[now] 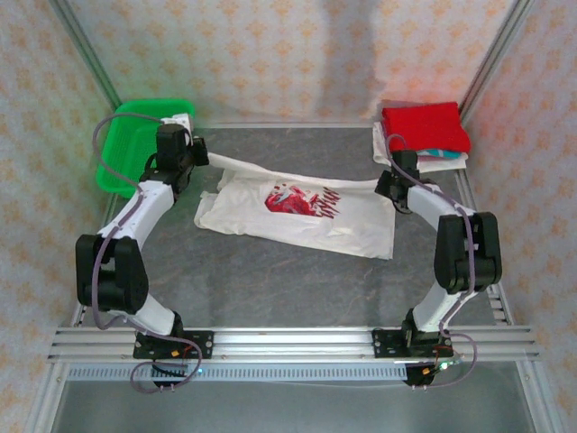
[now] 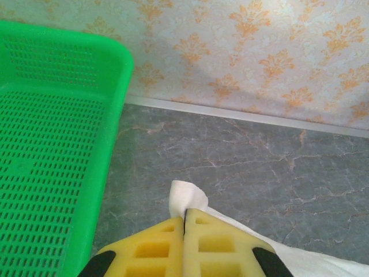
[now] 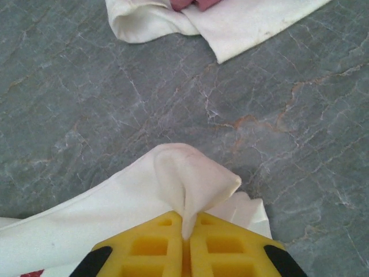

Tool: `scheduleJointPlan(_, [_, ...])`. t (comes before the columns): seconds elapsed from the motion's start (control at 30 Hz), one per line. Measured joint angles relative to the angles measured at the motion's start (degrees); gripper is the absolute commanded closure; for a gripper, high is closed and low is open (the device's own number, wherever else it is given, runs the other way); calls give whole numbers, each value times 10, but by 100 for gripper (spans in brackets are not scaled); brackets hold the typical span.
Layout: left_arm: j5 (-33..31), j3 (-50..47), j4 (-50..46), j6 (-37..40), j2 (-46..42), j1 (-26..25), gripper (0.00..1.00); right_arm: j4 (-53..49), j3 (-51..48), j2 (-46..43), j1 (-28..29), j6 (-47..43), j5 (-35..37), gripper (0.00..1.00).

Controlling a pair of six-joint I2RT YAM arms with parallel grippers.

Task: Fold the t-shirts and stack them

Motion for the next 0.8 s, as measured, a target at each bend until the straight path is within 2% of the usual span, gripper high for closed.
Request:
scheduleJointPlan(0.13, [-10, -29, 7, -5, -16, 0, 100, 2, -20, -14, 1, 5, 11, 90])
scheduleJointPlan(0.27, [-20, -49, 7, -6, -31, 0, 100, 2, -50, -43, 1, 14, 17, 83])
scheduleJointPlan(0.53, [-37, -116, 13, -14, -75, 0, 100, -2, -113, -121, 1, 35, 28, 78])
scheduleJointPlan(0.8, [-39, -195, 14, -31, -96, 0, 100, -21, -132, -176, 3, 45, 7, 72])
